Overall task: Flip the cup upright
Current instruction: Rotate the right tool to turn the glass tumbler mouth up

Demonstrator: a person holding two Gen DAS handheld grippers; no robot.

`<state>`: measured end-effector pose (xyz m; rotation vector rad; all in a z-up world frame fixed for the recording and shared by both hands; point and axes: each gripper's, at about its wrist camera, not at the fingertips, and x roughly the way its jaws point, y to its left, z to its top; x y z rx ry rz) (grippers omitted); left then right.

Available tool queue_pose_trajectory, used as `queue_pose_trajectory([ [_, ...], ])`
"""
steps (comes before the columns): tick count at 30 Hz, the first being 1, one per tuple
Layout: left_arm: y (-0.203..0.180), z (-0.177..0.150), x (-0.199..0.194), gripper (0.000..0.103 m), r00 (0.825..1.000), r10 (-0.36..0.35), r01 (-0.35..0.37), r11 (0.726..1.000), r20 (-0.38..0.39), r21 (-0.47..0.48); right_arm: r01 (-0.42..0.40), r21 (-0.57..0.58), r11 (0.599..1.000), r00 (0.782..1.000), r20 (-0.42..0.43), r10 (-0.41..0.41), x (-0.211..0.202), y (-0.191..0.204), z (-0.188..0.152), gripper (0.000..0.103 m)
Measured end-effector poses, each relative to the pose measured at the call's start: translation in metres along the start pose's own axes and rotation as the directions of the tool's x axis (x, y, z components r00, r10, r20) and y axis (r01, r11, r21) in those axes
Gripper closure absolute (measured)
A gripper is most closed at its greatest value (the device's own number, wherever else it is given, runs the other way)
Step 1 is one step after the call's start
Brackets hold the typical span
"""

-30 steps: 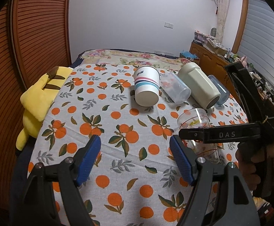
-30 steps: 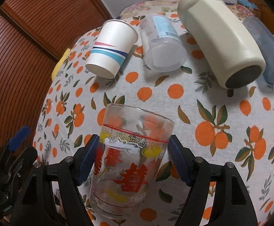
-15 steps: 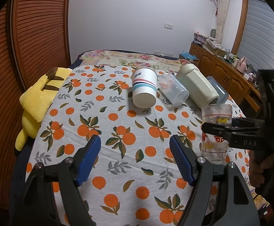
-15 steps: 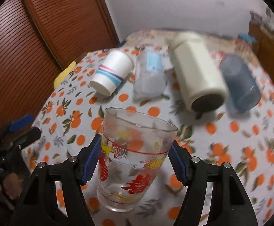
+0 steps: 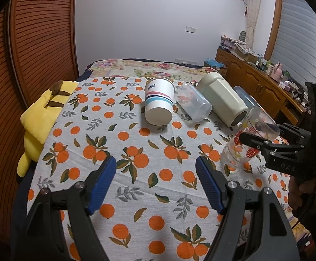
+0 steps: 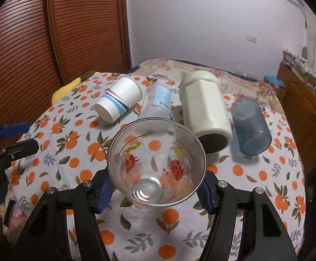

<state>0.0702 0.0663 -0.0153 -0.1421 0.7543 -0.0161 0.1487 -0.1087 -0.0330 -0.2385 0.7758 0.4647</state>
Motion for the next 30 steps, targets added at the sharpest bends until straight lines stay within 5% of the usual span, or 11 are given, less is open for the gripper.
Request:
queue_pose_trajectory([
  [22, -0.003, -0.004, -0.003, 0.028, 1.000, 0.005, -0.005, 1.000, 0.015, 0.009, 0.102, -0.227, 0.969, 0.995, 0.038, -0.096, -0.003, 0.032, 0.000, 0.038],
  [30, 0.001, -0.008, -0.002, 0.028, 1.000, 0.009, -0.009, 1.000, 0.015, 0.001, 0.069, -0.254, 0.965, 0.997, -0.003, -0.073, 0.008, 0.043, 0.001, 0.038],
])
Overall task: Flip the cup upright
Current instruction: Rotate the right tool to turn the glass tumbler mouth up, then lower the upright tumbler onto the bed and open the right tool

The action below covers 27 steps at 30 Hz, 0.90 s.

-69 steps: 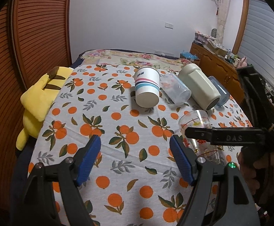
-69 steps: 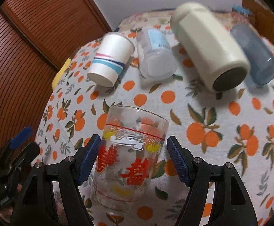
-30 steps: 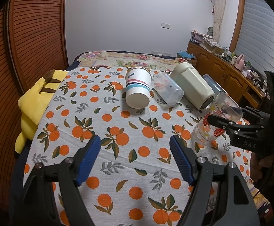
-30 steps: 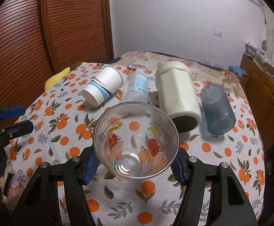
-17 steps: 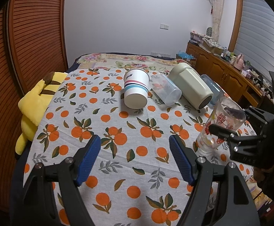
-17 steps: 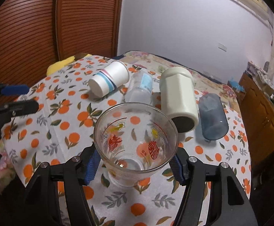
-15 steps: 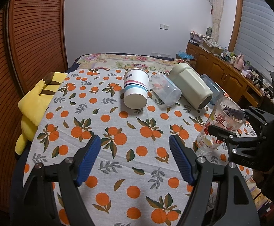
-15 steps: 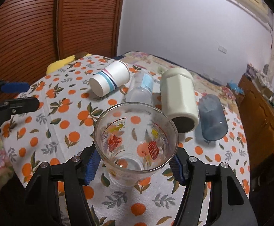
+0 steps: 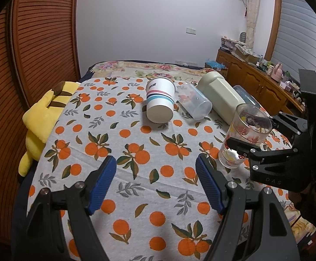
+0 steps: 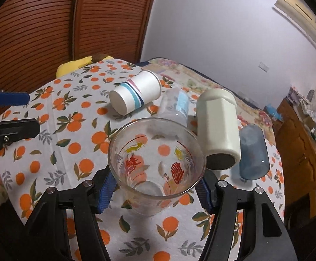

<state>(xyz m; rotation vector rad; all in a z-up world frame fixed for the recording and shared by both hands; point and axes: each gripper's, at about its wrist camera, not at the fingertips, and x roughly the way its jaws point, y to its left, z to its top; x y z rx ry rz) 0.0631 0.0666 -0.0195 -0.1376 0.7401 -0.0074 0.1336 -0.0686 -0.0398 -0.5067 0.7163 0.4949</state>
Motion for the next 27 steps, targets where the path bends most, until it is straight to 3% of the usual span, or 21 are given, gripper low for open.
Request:
queue_pose_trajectory([
  [8, -0.004, 0.000, -0.003, 0.028, 0.999, -0.001, 0.001, 1.000, 0.036, 0.008, -0.079, 0.139, 0.987, 0.997, 0.013, 0.078, -0.004, -0.022, -0.002, 0.028],
  [14, -0.020, 0.005, -0.009, 0.027, 0.997, -0.007, 0.004, 0.999, 0.071, 0.040, -0.096, 0.173, 0.980, 0.995, 0.054, 0.088, -0.021, -0.028, -0.006, 0.026],
  [27, -0.060, 0.005, -0.030, 0.018, 0.991, -0.003, -0.012, 0.994, 0.135, 0.107, -0.080, 0.352, 0.933, 0.986, 0.163, 0.024, -0.083, -0.046, -0.049, 0.015],
])
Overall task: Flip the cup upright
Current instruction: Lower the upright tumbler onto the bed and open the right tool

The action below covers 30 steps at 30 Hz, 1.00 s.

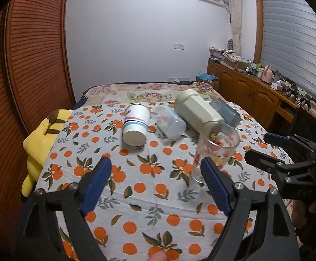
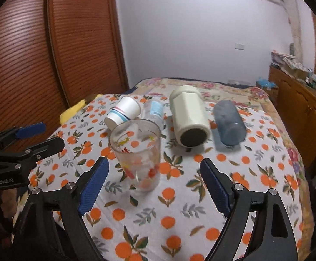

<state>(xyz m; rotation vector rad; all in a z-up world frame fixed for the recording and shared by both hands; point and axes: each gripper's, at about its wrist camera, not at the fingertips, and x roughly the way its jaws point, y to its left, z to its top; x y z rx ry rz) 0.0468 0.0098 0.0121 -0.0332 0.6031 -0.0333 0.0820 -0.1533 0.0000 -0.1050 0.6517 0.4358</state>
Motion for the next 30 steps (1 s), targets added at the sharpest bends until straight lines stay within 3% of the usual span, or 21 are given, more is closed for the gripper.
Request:
queue_pose_trajectory([
  [13, -0.018, -0.012, -0.027, 0.018, 0.999, 0.014, -0.014, 1.000, 0.031, 0.015, 0.059, 0.094, 0.994, 0.997, 0.050, -0.064, -0.036, -0.014, -0.032, 0.014],
  [30, -0.019, -0.021, -0.033, 0.017, 0.999, 0.012, -0.012, 1.000, 0.030, 0.004, 0.092, 0.087, 0.992, 0.992, 0.082, -0.099, -0.046, -0.015, -0.033, 0.014],
])
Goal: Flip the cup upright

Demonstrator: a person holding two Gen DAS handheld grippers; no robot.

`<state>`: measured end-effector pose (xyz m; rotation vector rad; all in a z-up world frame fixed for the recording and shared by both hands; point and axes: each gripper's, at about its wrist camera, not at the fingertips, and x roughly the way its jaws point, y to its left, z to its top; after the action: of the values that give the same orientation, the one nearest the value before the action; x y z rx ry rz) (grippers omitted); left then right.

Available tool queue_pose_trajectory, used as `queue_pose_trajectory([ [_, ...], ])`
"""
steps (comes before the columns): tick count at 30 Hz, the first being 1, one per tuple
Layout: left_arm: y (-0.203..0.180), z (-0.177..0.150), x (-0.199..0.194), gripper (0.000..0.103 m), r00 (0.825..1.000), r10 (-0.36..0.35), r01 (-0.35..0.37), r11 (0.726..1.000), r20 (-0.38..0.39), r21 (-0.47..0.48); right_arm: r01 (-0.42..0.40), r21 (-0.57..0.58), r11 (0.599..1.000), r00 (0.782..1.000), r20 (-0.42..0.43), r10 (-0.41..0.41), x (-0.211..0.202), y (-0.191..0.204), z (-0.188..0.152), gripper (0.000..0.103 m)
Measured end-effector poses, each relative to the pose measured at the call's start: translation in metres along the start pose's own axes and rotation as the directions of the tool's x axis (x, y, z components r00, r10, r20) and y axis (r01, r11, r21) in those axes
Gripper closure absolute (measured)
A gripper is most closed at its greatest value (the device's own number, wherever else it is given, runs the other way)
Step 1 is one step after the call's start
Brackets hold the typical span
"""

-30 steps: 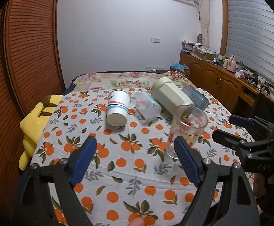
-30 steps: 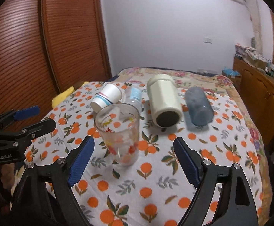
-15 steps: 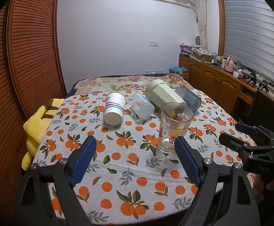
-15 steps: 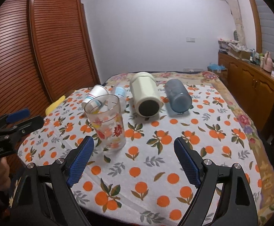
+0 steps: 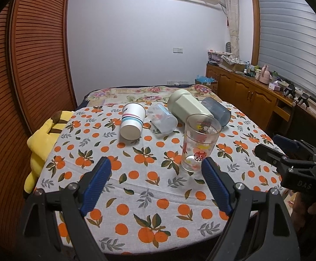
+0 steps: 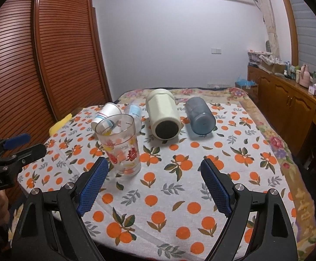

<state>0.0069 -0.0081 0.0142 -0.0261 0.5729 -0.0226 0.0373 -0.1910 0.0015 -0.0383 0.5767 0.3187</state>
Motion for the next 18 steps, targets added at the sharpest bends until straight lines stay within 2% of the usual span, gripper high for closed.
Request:
queue_pose_trajectory([
  [18, -0.0002, 0.0002, -0.0005, 0.017, 1.000, -0.002, 0.002, 1.000, 0.002, -0.001, 0.003, 0.000, 1.000, 1.000, 0.006, -0.003, -0.0025, 0.0022, 0.0007, 0.014],
])
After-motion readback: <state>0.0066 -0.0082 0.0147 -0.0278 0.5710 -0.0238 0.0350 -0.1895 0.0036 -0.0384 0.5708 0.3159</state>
